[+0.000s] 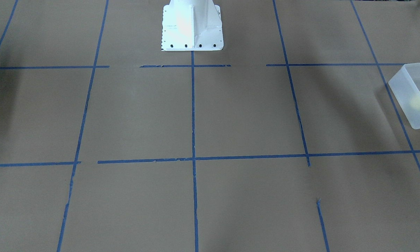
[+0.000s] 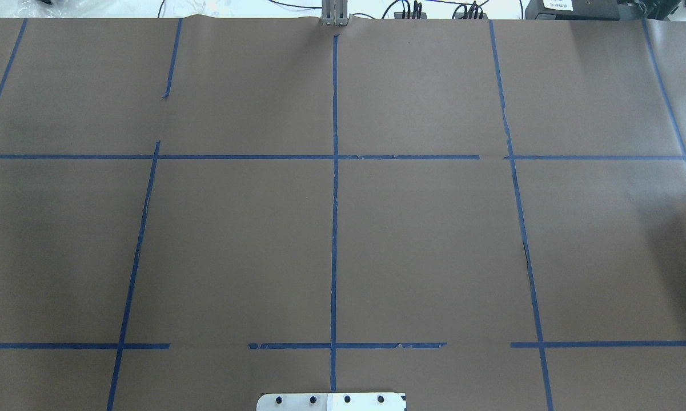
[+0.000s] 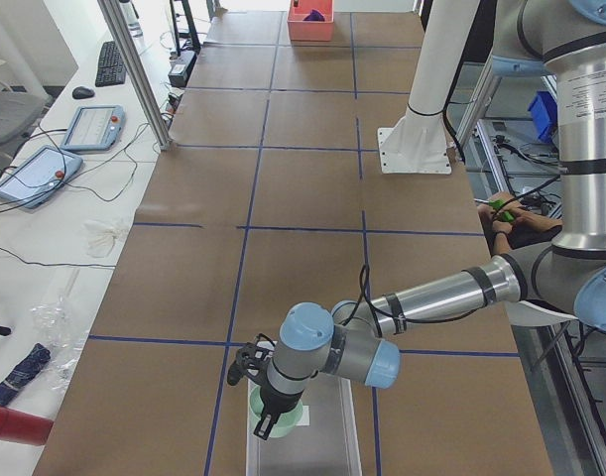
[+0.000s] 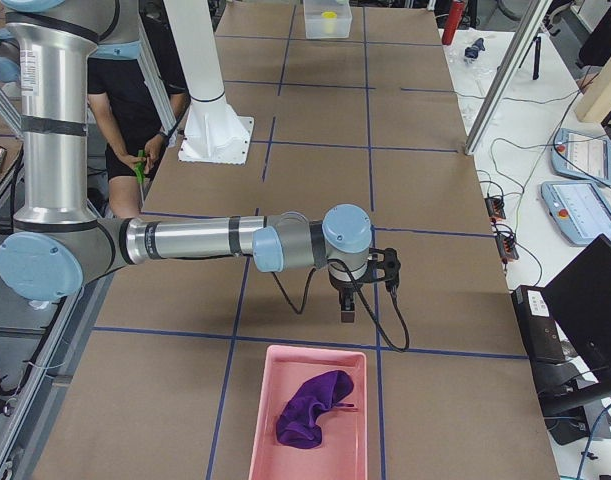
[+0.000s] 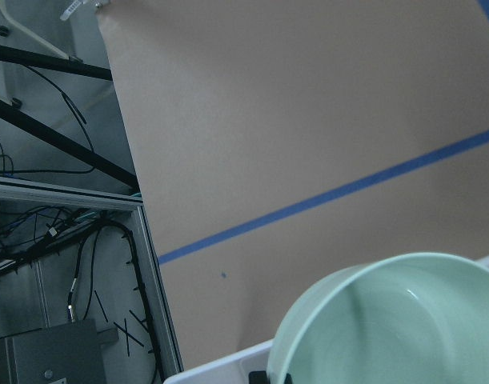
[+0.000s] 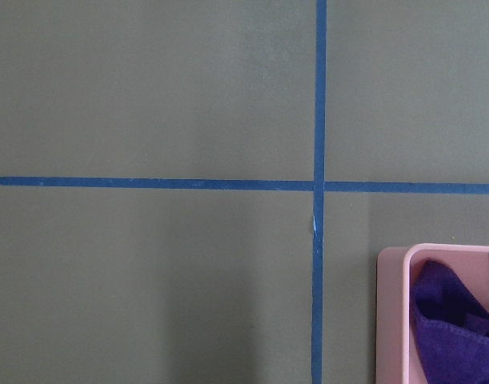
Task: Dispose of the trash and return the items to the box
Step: 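Carry the pale green bowl with the left gripper into the clear bin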
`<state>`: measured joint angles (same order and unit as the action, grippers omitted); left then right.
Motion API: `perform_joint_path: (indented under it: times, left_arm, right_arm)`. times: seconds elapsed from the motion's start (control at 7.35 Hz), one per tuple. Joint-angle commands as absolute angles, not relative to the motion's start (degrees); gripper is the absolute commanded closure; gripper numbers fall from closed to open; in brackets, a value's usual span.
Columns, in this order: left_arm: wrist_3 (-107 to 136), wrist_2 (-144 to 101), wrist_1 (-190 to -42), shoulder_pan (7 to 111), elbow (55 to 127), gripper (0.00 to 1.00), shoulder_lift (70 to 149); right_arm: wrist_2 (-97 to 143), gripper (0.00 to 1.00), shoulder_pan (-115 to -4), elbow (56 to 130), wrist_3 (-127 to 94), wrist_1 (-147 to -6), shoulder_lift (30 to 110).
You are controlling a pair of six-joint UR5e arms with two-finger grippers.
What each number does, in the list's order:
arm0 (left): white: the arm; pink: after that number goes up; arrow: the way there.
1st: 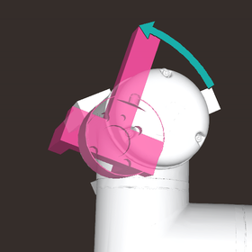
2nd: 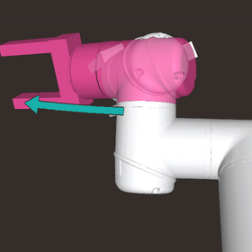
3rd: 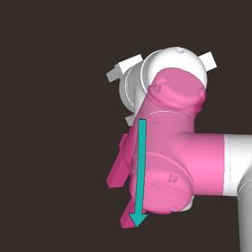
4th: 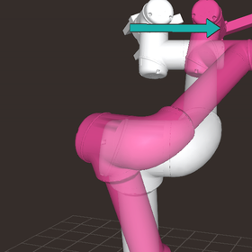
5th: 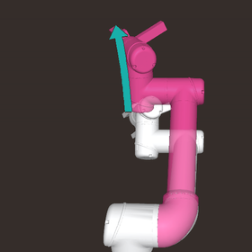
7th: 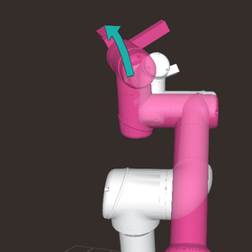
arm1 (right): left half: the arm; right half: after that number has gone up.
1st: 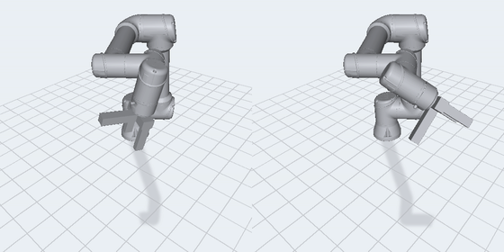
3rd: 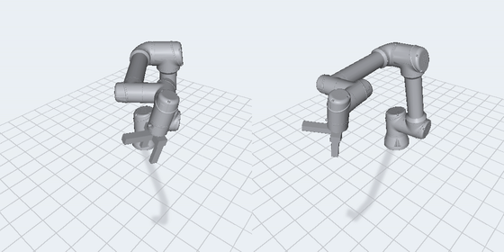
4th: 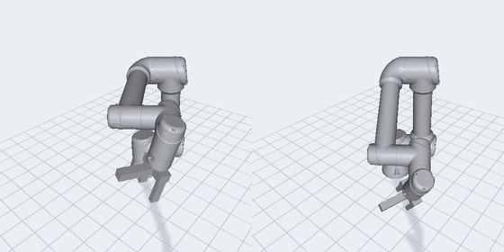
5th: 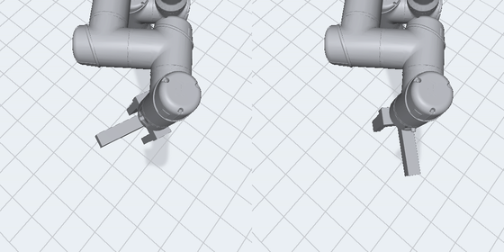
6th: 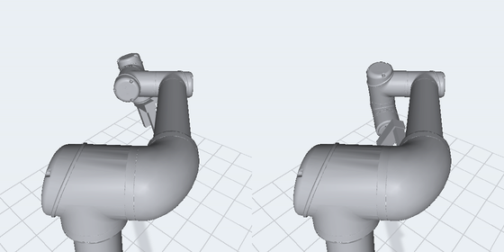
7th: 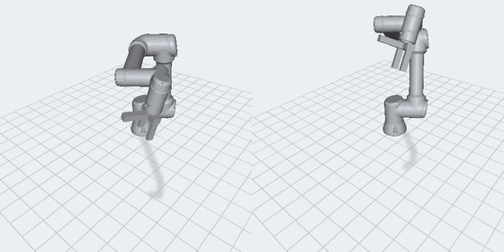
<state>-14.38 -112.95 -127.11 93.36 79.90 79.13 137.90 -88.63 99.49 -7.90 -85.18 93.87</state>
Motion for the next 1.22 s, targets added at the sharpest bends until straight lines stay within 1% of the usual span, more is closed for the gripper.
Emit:
perform_joint_path:
  times: [0.0, 0.14, 0.41, 0.54, 0.68, 0.82, 0.95, 1.09]
  left_arm:
    - [-14.59, -112.94, -128.85, 93.43, 79.1, 0.34, 77.52]
    - [-14.5, -112.94, -128.85, 93.43, 79.19, 0.0, 77.43]
    - [-13.98, -113.38, -128.67, 94.3, 80.15, 0.0, 78.48]
    - [-13.63, -114.34, -127.37, 95.26, 82.51, 0.0, 79.18]
    - [-13.19, -120.18, -120.65, 95.36, 85.31, 0.0, 80.67]
    - [-9.79, -123.45, -108.84, 95.36, 90.13, 0.0, 83.73]
    - [-6.97, -123.57, -101.15, 95.36, 93.22, 0.0, 85.76]
    - [-3.29, -124.36, -97.77, 95.36, 95.51, 0.0, 85.96]
  right_arm:
    - [137.9, 0.0, -88.59, 99.41, -7.91, -85.17, 93.87]
    - [137.9, 0.0, -88.59, 99.49, -7.91, -85.17, 93.78]
    - [137.9, 0.0, -88.59, 99.49, -7.91, -85.08, 93.52]
    - [137.9, 0.0, -88.59, 99.49, -7.91, -85.08, 93.6]
    - [137.9, 0.0, -88.59, 99.49, -7.91, -85.08, 93.6]
    - [137.9, 0.0, -88.51, 99.49, -7.91, -85.17, 93.6]
    - [137.9, 0.0, -88.51, 99.49, -7.82, -85.08, 93.6]
    - [137.9, 0.0, -88.42, 99.49, -7.74, -85.08, 93.6]
